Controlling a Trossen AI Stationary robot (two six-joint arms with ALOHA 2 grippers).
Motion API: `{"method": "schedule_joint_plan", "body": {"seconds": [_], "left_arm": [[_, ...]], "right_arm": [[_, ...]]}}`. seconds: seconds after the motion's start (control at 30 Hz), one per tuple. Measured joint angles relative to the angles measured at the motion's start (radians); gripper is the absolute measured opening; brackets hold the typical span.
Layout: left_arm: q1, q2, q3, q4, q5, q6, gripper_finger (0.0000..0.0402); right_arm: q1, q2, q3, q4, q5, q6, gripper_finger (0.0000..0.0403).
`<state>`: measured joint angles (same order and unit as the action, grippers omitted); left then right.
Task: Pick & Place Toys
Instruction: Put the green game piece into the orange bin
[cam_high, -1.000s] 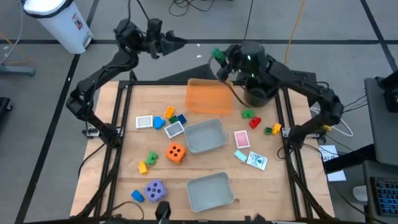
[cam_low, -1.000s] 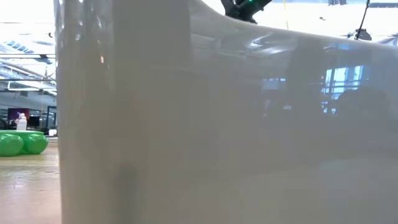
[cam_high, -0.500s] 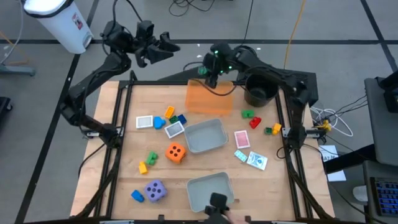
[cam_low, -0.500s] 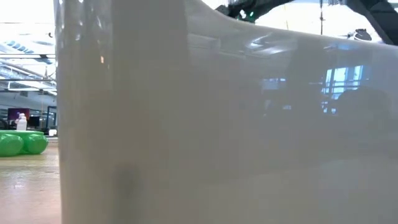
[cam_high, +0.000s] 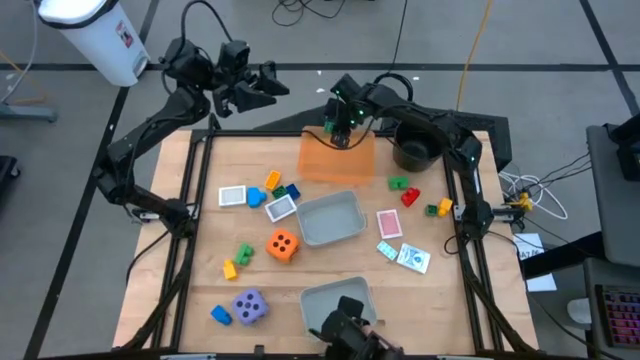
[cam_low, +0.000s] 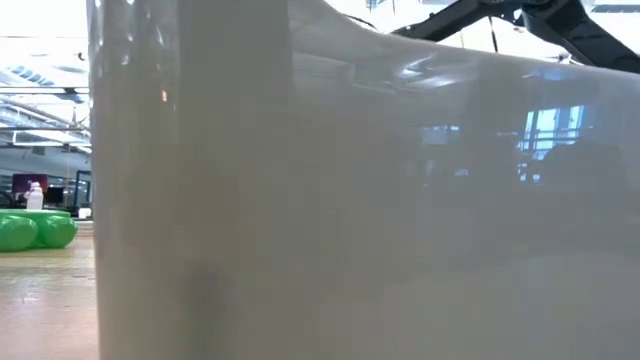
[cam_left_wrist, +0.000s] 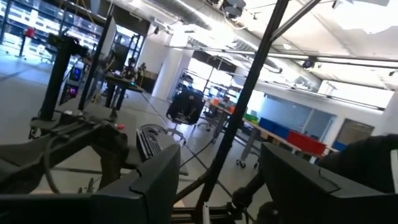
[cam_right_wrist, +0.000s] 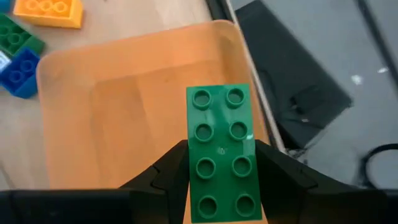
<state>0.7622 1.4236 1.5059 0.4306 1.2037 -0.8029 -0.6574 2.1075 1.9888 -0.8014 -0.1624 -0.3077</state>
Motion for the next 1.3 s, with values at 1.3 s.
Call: {"method": "schedule_joint_plan", "body": {"seconds": [1.3], "left_arm": [[-0.084, 0.001, 0.0, -0.128, -0.054, 0.094, 0.0225]], "right_arm": [[0.177, 0.128, -0.001, 0.072, -0.049, 0.116, 0.0151]]}}
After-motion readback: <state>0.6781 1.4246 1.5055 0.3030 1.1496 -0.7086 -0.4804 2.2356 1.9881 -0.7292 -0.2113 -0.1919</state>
